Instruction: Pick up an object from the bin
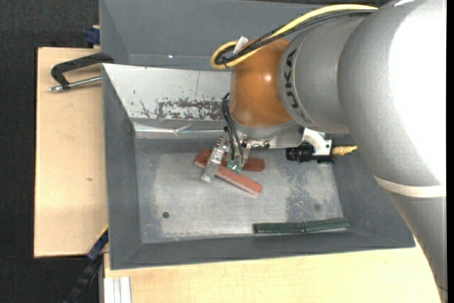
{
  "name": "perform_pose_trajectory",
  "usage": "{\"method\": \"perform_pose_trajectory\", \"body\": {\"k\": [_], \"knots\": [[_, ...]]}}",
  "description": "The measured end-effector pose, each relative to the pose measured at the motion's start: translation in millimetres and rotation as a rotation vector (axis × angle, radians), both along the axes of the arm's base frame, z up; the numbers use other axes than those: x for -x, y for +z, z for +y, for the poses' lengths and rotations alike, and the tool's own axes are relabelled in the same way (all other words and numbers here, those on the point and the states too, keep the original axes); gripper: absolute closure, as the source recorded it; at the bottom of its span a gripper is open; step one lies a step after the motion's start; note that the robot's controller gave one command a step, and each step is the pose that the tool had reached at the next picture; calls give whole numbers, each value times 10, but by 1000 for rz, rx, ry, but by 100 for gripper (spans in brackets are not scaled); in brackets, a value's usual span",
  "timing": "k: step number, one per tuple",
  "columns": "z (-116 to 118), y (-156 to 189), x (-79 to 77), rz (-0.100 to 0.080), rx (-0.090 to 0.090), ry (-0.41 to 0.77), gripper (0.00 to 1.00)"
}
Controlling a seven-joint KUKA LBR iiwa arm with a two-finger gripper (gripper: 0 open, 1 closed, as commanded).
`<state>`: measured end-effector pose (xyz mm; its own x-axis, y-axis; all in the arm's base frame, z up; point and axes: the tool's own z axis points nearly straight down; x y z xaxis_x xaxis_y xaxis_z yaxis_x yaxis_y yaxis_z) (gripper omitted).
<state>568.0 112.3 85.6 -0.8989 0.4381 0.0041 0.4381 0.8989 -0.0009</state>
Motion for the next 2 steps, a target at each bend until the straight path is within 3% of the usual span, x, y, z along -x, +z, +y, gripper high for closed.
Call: {"method": "perform_pose_trajectory", "body": {"k": [2], "knots": [[8, 330, -32, -13, -2, 1, 100]]}}
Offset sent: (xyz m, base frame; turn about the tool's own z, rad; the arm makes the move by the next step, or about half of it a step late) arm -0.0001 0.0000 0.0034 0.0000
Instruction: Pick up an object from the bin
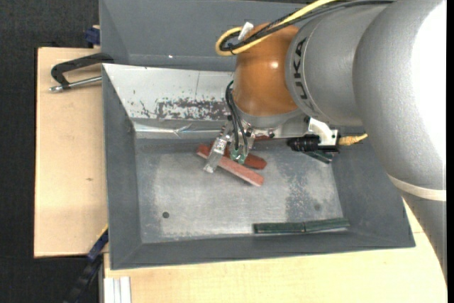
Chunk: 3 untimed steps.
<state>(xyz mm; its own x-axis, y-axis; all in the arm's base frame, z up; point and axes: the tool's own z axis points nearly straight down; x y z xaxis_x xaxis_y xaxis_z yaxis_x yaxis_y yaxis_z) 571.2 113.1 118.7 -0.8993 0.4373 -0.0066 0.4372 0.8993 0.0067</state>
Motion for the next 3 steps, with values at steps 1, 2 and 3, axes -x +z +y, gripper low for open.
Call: {"method": "perform_pose_trajectory", "body": {"k": [1, 2, 3], "knots": [[1, 20, 0, 0, 0, 0, 100], [0, 52, 11, 6, 1, 0, 100], [2, 163, 11, 7, 1, 1, 100]]}}
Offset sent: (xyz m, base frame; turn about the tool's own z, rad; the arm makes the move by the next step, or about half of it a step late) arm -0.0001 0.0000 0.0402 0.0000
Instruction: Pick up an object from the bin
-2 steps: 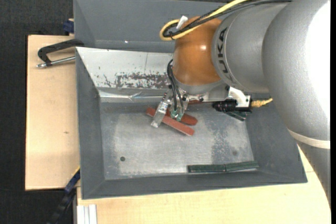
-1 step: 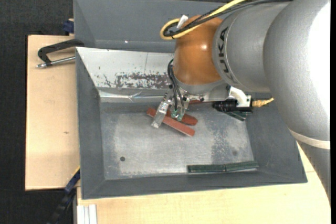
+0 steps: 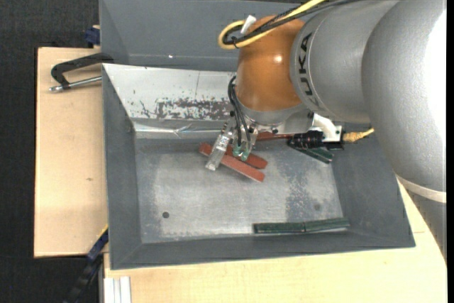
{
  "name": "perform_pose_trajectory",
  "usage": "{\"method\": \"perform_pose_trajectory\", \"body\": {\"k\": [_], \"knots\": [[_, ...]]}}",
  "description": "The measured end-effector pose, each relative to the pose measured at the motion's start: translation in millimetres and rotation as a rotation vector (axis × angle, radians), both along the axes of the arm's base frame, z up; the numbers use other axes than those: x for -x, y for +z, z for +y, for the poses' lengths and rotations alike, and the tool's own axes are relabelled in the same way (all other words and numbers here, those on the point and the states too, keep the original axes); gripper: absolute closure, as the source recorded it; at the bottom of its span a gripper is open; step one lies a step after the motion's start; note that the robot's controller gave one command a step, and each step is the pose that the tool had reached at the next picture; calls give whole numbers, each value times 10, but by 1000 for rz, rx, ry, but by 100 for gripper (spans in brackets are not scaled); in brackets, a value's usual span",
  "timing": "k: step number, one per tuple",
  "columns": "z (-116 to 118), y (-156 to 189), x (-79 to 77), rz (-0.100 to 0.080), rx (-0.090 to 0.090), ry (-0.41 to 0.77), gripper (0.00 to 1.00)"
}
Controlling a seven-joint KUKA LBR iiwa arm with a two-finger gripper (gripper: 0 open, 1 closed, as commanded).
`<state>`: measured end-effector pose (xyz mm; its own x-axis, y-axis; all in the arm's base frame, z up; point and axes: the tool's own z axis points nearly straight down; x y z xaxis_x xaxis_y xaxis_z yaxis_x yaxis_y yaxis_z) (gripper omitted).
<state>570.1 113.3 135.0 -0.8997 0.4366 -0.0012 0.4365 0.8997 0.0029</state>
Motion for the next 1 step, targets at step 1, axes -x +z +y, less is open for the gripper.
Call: {"method": "perform_pose_trajectory", "body": {"k": [1], "knots": [[3, 78, -10, -4, -1, 0, 100]]}}
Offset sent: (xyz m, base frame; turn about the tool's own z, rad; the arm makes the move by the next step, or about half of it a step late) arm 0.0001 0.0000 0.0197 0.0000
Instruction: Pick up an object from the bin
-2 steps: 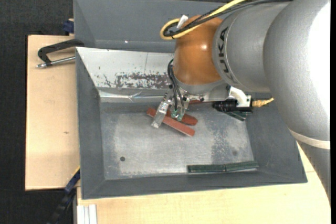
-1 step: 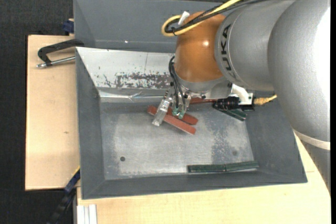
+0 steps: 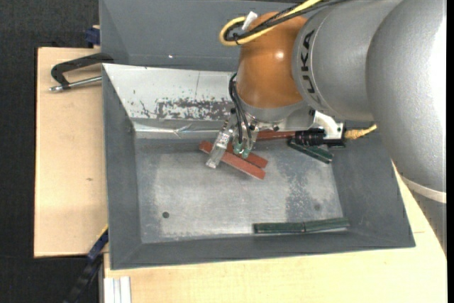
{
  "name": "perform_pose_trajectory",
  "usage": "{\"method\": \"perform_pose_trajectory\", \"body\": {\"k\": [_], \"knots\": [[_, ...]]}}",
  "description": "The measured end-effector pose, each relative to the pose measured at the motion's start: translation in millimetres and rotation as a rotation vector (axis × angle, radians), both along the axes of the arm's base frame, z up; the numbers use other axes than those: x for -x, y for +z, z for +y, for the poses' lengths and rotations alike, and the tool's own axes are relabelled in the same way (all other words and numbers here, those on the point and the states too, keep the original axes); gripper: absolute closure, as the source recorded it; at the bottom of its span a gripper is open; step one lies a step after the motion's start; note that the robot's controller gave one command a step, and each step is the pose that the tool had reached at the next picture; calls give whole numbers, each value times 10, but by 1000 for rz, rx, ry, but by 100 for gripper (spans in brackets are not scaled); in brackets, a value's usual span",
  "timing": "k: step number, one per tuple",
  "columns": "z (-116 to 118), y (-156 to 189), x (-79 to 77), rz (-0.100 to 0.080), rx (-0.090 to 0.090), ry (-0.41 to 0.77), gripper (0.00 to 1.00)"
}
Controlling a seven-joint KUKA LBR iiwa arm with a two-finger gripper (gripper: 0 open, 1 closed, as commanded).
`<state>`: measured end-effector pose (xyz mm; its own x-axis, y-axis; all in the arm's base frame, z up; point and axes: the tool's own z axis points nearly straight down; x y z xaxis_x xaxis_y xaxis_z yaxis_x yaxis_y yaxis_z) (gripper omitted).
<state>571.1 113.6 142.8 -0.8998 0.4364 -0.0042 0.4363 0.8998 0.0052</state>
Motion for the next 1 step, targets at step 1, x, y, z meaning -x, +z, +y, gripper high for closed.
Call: {"method": "perform_pose_trajectory", "body": {"k": [1], "knots": [[2, 41, -2, 0, 0, 0, 100]]}}
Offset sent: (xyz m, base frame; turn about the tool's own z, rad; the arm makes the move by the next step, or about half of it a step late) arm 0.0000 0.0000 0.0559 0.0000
